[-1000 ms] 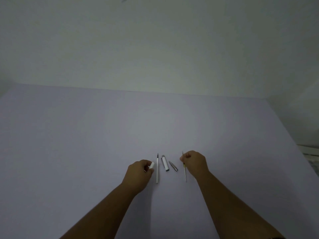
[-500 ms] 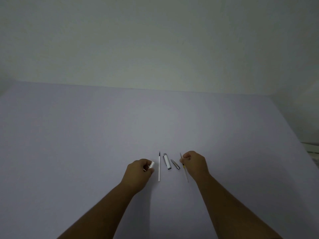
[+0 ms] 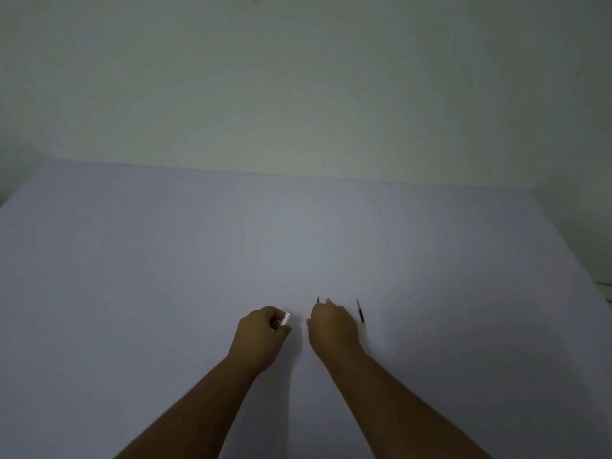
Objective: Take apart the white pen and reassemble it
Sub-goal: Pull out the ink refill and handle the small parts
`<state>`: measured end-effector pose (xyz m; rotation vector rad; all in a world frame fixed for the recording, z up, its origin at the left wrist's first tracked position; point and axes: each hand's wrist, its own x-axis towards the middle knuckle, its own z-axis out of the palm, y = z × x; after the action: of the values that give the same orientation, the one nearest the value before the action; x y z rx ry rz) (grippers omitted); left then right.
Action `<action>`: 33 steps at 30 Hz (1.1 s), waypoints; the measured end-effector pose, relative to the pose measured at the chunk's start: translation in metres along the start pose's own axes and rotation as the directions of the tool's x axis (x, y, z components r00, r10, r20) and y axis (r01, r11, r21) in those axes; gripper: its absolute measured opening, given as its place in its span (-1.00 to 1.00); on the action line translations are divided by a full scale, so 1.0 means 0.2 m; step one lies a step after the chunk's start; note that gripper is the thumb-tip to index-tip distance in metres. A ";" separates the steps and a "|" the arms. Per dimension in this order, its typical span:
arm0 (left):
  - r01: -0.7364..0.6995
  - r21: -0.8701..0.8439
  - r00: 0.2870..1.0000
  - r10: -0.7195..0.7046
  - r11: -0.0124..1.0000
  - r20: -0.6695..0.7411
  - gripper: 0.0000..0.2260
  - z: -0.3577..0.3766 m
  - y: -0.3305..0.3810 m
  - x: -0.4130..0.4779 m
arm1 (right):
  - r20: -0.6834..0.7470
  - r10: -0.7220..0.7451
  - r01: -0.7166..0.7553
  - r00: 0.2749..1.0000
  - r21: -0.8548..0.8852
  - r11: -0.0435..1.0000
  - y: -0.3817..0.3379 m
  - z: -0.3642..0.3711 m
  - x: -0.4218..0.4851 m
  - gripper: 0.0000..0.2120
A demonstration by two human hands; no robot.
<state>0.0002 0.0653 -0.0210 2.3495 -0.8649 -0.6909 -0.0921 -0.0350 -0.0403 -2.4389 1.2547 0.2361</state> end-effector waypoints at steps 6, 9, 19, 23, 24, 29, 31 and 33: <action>0.006 -0.010 1.000 -0.006 1.000 0.009 -0.78 -0.01 -0.01 -0.01 | -0.018 0.052 -0.053 0.998 -0.017 0.998 -0.05 0.03 -0.03 -0.74; -0.003 -0.010 1.000 0.004 1.000 0.017 -0.78 -0.01 -0.01 -0.02 | -0.013 0.077 -0.077 0.997 0.046 0.996 -0.05 0.04 -0.05 -0.77; -0.022 0.028 0.999 0.021 0.999 0.046 -0.77 0.00 0.00 -0.04 | -0.146 0.283 -0.089 0.948 0.733 0.675 -0.01 -0.10 -0.06 -0.81; -0.036 0.007 0.998 0.035 0.999 0.048 -0.80 0.01 0.03 -0.05 | -0.092 0.319 -0.074 0.943 0.879 0.471 0.01 -0.14 -0.08 -0.84; -0.041 -0.004 0.998 0.041 0.999 0.047 -0.80 0.01 0.04 -0.06 | -0.080 0.320 -0.078 0.944 0.888 0.454 0.01 -0.15 -0.09 -0.83; -0.074 -0.027 0.995 0.076 0.997 0.064 -0.84 0.03 0.09 -0.08 | -0.053 0.342 -0.081 0.938 0.926 0.368 0.04 -0.14 -0.12 -0.88; -0.088 -0.030 0.994 0.089 0.996 0.064 -0.85 0.04 0.10 -0.08 | -0.063 0.338 -0.069 0.939 0.929 0.364 0.06 -0.15 -0.13 -0.90; -0.094 -0.040 0.994 0.097 0.995 0.059 -0.85 0.04 0.12 -0.09 | -0.065 0.333 -0.065 0.941 0.929 0.365 0.07 -0.15 -0.14 -0.90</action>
<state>-0.0280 0.0594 -0.0065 2.2485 -0.9759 -0.7356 -0.1217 -0.0331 -0.0085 -1.3135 1.2693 -0.6082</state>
